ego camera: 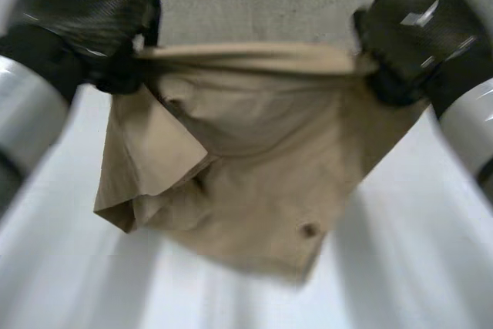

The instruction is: Fold the shorts.

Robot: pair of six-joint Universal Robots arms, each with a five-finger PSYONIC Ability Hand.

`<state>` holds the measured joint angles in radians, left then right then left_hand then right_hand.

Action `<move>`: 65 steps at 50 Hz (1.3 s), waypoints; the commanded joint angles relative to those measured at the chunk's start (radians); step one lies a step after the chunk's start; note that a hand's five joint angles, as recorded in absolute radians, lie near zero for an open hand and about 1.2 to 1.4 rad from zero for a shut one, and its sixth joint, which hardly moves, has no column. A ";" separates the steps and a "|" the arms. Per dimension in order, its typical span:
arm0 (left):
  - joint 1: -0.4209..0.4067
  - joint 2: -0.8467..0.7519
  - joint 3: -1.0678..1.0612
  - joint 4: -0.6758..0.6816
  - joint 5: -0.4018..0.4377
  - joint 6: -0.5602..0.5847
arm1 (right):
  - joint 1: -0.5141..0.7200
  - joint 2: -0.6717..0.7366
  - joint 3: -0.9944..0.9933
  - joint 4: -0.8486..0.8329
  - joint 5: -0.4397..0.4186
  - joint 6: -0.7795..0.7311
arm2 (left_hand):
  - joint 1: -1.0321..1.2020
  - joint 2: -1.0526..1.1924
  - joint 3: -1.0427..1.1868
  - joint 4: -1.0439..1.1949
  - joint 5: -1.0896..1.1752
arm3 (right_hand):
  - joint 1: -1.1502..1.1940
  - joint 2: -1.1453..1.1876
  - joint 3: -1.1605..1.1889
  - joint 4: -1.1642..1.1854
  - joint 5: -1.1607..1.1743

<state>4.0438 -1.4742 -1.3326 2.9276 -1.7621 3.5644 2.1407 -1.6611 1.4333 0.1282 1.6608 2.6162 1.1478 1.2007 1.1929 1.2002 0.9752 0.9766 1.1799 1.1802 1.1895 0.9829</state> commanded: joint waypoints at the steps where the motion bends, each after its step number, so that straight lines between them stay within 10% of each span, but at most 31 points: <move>1: 0.009 0.162 0.105 -0.185 0.058 0.001 | 0.004 -0.134 -0.177 0.163 0.056 -0.077 | 0.248 0.196 0.203 0.196 0.247 | 0.420 0.216 0.216 0.207 0.239; 18: 0.010 0.098 0.027 -0.193 0.108 -0.007 | -0.005 -0.109 -0.137 0.257 0.039 -0.084 | 0.248 0.196 0.203 0.196 0.247 | 0.420 0.216 0.216 0.207 0.239; 33: 0.124 -0.530 0.174 0.105 0.110 0.011 | -0.004 0.484 -0.249 0.162 0.042 -0.093 | 0.248 0.196 0.203 0.196 0.247 | 0.420 0.216 0.216 0.207 0.239; 49: 0.176 -1.043 0.611 0.712 0.174 0.182 | -0.024 0.914 -0.497 -0.738 0.034 -0.275 | 0.248 0.196 0.203 0.196 0.247 | 0.420 0.216 0.216 0.207 0.239; 53: 0.179 -1.112 0.645 0.893 0.222 0.182 | -0.025 1.010 -0.560 -0.745 -0.018 -0.321 | 0.248 0.196 0.203 0.196 0.247 | -0.802 -1.005 -1.006 -1.015 -0.983; 54: 0.179 -1.124 0.641 0.951 0.225 0.180 | -0.025 1.020 -0.564 -0.745 -0.025 -0.321 | 0.248 0.196 0.203 0.196 0.247 | -0.802 -1.005 -1.006 -1.015 -0.983; 58: 0.179 -1.121 0.584 1.053 0.222 0.180 | -0.027 1.017 -0.544 -0.740 -0.029 -0.317 | -0.973 -1.026 -1.018 -1.026 -0.975 | -0.802 -1.005 -1.006 -1.015 -0.983; 65: 0.170 -1.091 0.455 1.093 0.216 0.180 | -0.045 0.870 -0.407 -0.728 -0.027 -0.202 | -0.973 -1.026 -1.018 -1.026 -0.975 | -0.802 -1.005 -1.006 -1.015 -0.983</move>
<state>4.2218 -2.5992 -0.7716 4.0021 -1.5382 3.7452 2.1102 -0.6685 0.9172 -0.6222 1.6307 2.3126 0.1939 0.2085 0.2152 0.2056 0.0609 0.2022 0.2172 0.2146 0.2323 0.0707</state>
